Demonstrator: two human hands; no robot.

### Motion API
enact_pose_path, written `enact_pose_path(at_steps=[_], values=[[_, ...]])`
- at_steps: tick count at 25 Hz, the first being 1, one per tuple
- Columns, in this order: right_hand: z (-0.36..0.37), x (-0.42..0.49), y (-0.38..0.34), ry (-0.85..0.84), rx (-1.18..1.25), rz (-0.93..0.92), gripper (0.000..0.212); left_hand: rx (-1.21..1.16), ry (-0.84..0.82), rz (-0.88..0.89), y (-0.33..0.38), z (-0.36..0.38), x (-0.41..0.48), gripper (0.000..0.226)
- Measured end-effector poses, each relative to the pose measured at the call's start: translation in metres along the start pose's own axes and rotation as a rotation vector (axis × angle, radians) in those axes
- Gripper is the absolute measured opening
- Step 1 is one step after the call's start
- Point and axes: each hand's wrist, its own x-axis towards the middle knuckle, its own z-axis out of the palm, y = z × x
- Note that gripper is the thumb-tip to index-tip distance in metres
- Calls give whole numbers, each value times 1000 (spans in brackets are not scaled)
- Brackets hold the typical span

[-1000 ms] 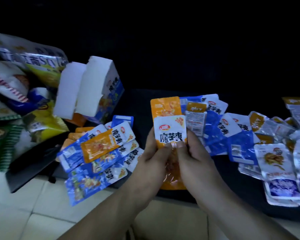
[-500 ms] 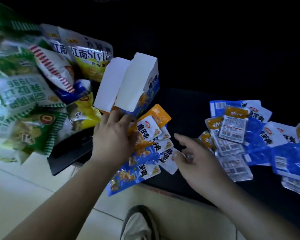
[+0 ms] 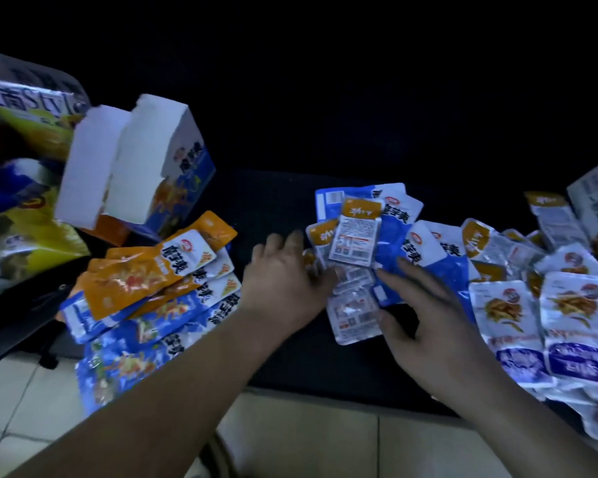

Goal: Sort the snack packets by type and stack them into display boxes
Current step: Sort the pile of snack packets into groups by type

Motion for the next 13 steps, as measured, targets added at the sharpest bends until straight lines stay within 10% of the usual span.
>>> enact_pose_path(at_steps=[9,13], values=[[18,62,-7,-97,-67,-50,55,-382,-56,-122,25,1,17,23],[25,54,15,76,-67,-175,37,-546,-91,-184,15,-4,7,41]])
